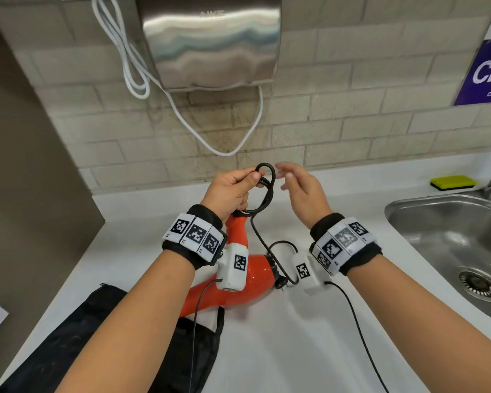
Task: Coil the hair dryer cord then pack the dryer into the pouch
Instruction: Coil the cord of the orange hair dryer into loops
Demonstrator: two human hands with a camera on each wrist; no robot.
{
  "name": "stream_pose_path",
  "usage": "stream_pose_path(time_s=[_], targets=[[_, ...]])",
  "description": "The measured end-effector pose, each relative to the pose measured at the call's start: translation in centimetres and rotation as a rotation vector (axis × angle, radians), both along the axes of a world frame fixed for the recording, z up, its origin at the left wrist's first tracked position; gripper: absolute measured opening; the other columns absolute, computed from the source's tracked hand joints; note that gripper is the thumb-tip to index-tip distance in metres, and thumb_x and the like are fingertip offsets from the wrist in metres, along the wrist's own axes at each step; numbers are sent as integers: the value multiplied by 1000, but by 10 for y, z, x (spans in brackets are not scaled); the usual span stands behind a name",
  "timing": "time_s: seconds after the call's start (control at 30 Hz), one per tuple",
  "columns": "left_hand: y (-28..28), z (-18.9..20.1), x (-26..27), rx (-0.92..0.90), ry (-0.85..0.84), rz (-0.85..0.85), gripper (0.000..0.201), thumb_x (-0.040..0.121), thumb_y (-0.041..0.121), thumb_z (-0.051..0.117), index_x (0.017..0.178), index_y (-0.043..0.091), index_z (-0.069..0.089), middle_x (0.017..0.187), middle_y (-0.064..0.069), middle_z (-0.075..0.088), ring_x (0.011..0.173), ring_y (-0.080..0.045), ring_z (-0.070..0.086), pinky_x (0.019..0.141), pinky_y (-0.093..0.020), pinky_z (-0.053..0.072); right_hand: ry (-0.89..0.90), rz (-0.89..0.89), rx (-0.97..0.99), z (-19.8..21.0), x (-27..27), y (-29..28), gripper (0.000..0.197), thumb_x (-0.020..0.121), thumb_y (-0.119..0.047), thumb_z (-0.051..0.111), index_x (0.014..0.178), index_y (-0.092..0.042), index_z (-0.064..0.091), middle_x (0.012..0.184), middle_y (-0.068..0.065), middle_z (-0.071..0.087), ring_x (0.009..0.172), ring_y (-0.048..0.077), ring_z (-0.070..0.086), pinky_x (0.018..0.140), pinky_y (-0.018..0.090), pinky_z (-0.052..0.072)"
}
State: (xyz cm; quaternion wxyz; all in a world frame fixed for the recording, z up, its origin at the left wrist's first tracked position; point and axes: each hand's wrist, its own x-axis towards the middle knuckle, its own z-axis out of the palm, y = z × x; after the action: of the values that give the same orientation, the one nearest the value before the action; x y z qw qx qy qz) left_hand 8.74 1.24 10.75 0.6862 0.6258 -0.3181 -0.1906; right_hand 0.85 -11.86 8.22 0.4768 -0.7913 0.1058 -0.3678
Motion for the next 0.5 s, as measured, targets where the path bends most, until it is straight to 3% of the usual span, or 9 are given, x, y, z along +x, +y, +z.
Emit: stream_pose_path(time_s=[0.07, 0.2, 0.3, 0.33, 0.43, 0.5], targets=[[-1, 0, 0, 4, -12, 5, 25, 93, 12, 48, 115, 6, 59, 74, -6, 57, 29, -1, 27, 35, -11, 27, -64, 21, 57, 15, 2, 9, 29, 97, -11, 35, 114, -10, 58, 81, -15, 58, 66, -4, 53, 64, 8, 42], [-2, -1, 0, 4, -27, -10, 28, 93, 11, 48, 119, 8, 57, 72, -7, 55, 31, -1, 27, 35, -11, 26, -92, 87, 157, 26, 6, 16, 19, 94, -7, 43, 93, -6, 62, 72, -8, 59, 55, -11, 54, 55, 5, 43], [0, -2, 3, -17, -23, -10, 27, 93, 11, 48, 119, 13, 55, 72, -7, 55, 31, 0, 28, 35, -12, 26, -103, 199, 173, 28, 3, 17, 20, 90, -1, 49, 79, -14, 59, 72, -5, 59, 59, -9, 55, 60, 7, 43], [0, -2, 4, -23, -19, -12, 27, 93, 11, 48, 119, 12, 55, 72, -7, 55, 32, 0, 28, 36, -12, 26, -101, 248, 170, 27, 3, 16, 22, 89, 0, 51, 76, -16, 58, 73, -5, 59, 64, -6, 56, 66, 10, 44], [0, -4, 8, -18, -4, -18, 30, 93, 13, 48, 119, 2, 56, 70, -4, 57, 33, 0, 28, 36, -12, 27, -90, 363, 187, 22, 4, 13, 15, 79, -6, 58, 71, -18, 54, 79, -1, 57, 76, 17, 55, 83, 37, 46], [0, -6, 10, -12, -8, -27, 30, 93, 15, 48, 116, 0, 58, 66, -5, 53, 33, 0, 28, 37, -12, 28, -78, 411, 197, 18, 6, 12, 11, 75, -9, 58, 70, -17, 51, 84, 0, 54, 80, 19, 53, 88, 41, 46]])
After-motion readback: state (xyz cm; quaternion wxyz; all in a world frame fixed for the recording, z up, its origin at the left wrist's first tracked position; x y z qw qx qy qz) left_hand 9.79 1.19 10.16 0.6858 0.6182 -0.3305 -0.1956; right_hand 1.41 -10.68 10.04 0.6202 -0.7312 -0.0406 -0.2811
